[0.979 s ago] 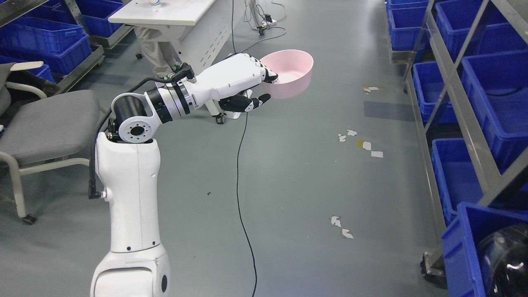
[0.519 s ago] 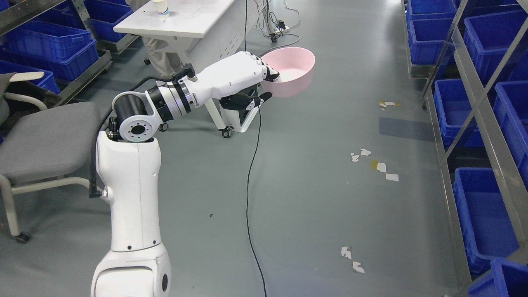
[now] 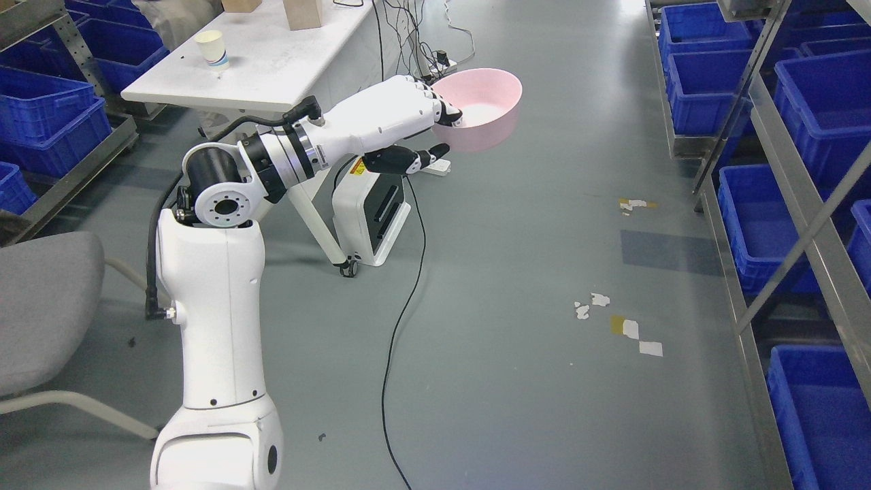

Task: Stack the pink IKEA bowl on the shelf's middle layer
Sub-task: 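Hold the pink bowl up while the robot turns to the other shelf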

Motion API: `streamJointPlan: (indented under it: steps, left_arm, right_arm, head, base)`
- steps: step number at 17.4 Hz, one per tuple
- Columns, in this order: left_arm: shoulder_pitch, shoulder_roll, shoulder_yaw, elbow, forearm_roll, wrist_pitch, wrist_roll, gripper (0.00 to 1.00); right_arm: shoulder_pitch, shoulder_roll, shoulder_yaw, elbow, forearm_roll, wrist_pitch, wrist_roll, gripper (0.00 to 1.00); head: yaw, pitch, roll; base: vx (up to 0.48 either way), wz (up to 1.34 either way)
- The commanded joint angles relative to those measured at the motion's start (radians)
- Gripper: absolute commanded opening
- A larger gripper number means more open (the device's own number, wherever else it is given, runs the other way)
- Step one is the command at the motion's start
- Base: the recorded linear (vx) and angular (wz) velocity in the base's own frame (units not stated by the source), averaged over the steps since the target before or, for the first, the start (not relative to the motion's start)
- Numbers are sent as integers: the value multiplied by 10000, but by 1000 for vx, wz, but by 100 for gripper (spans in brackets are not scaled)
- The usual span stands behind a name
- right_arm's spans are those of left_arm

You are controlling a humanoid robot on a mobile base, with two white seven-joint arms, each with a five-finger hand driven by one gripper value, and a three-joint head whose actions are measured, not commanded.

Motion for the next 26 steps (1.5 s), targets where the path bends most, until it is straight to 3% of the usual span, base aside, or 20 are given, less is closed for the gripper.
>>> streamJointPlan:
  steps: [1,17,23,26]
  left_arm:
    - [-245,167,-19,-5,-2,3,-4,1]
    - [-1166,167,-81,148,-18,3,42,1]
    - [-1502,167,-157,331,-140,3,42,2]
    - [-1840,167,-876,639,-140,3,42,2]
  right_arm:
    - [231,-175,0,-175,0,6,-2,100]
    - [231,-175,0,-175,0,6,-2,100]
    - [231,-175,0,-175,0,6,-2,100]
    - [231,-175,0,-175,0,6,-2,100]
  head:
    - [0,0,0]
    - [0,0,0]
    - [0,0,0]
    - [0,0,0]
  base:
    - [485,16]
    - [408,46]
    - [274,-659]
    - [210,-1148]
